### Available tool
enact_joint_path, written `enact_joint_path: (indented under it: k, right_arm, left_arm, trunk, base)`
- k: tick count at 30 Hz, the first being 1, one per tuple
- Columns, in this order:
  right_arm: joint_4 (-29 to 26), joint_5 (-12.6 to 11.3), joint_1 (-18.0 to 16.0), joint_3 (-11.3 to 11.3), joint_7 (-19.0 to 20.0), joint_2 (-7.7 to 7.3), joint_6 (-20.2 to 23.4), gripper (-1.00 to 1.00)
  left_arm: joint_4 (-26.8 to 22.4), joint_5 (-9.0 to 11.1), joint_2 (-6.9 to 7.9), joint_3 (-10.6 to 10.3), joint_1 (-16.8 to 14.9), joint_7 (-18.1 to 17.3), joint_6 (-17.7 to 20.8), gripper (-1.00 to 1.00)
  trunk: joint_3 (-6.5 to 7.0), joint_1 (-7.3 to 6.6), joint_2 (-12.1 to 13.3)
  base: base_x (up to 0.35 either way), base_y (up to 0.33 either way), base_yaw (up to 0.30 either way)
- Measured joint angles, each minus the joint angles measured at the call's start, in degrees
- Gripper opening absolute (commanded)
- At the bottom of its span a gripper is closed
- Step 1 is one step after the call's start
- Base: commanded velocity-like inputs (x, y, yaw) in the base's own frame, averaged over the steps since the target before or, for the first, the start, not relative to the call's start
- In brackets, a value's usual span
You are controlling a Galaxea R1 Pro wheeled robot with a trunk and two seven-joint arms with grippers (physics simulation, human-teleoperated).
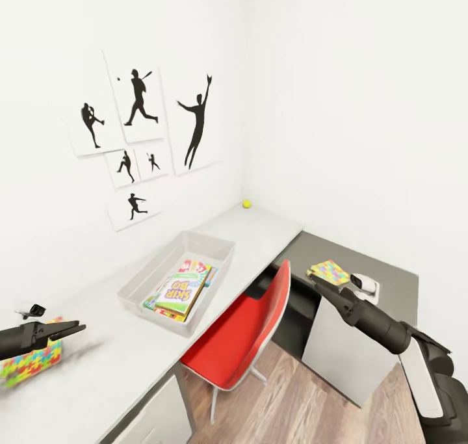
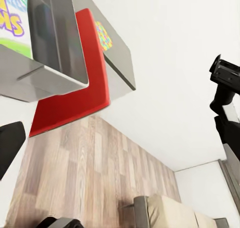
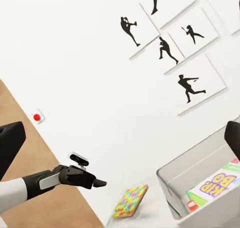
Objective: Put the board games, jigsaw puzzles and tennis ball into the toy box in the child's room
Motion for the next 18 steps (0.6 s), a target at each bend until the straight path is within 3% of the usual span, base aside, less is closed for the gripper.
enact_joint_path:
  k: [10,18]
  right_arm:
    - [-0.73,0.13,0.00,0.24,-1.30,0.26,0.07,1.00]
    - [-0.73,0.10,0.00,0.41,-2.07,0.31,0.17,1.00]
  left_arm:
    - [0.00,0.03,-0.26,0.00,0.00,0.00,-0.01,1.00]
    - [0.00,0.03,-0.29,0.00,0.00,0.00,-0.05,1.00]
  trunk:
    - [0.95,-0.01,0.01]
    - [1.71,0.01,0.01]
  base:
    - [-0.069,0.165,0.124]
    - [-0.237,0.152,0.129]
